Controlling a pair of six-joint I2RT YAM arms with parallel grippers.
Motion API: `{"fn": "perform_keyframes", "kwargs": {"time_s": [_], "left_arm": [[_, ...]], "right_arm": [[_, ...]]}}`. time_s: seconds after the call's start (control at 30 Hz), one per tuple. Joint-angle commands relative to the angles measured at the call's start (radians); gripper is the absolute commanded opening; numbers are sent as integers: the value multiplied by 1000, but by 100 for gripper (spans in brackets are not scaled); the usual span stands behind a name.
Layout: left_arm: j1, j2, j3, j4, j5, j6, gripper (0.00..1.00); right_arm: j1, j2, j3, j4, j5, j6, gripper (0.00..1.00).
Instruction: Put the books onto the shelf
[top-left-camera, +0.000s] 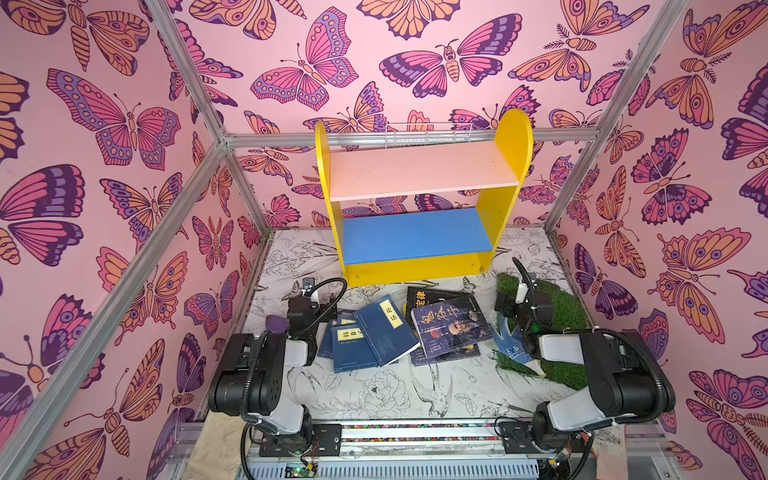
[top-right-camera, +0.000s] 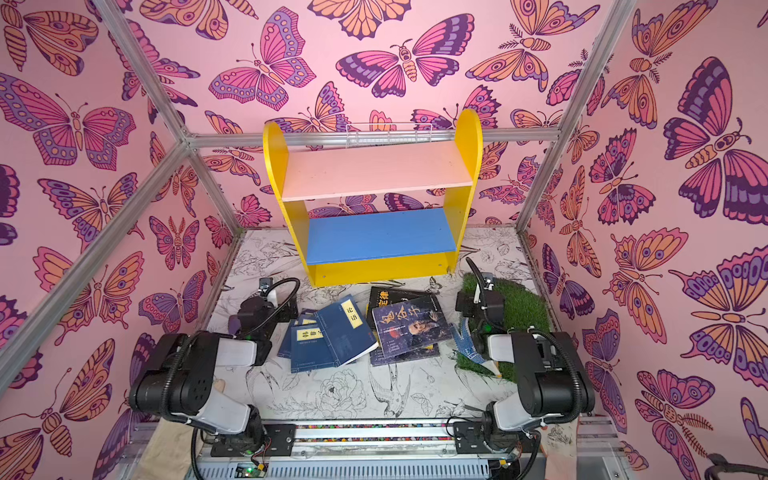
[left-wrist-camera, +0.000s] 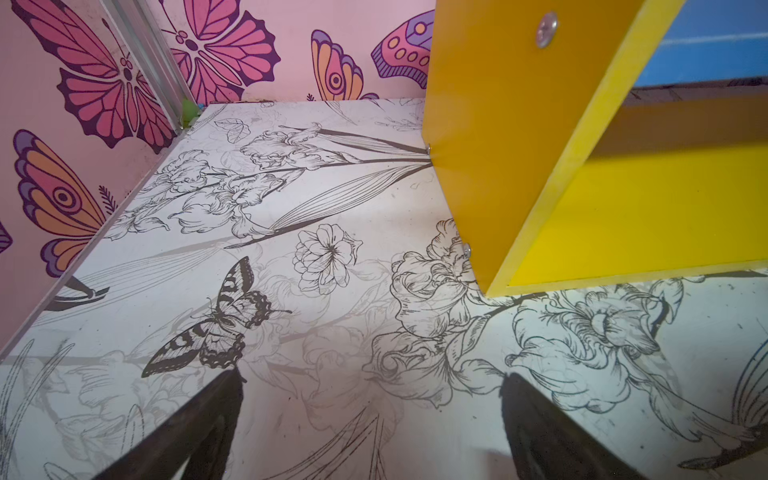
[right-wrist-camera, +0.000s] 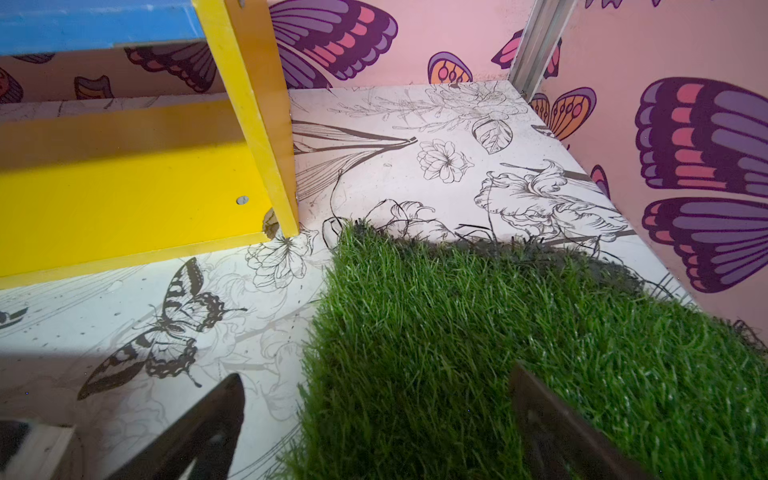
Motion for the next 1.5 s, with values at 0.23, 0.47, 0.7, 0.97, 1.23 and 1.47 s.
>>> {"fn": "perform_keyframes", "kwargs": {"time_s": [0.23, 0.47, 0.7, 0.97, 1.23, 1.47], "left_arm": [[6, -8, 5, 11, 14, 10, 98], [5, -7, 5, 11, 13, 10, 98], [5, -8, 5, 11, 14, 10, 98], [12, -9, 12, -3, 21, -1, 98], [9, -16, 17, -8, 8, 8, 98], [-65, -343, 235, -610, -338, -96, 98]], "right_arm": [[-6, -10, 15, 4, -8, 6, 99], [-7, -11, 15, 4, -9, 6, 99], [-6, -11, 13, 7, -9, 7, 99], [-21, -11, 13, 6, -37, 14, 99], [-72, -8, 6, 28, -157, 25, 95], [10, -168, 173, -394, 135, 52, 71]]}}
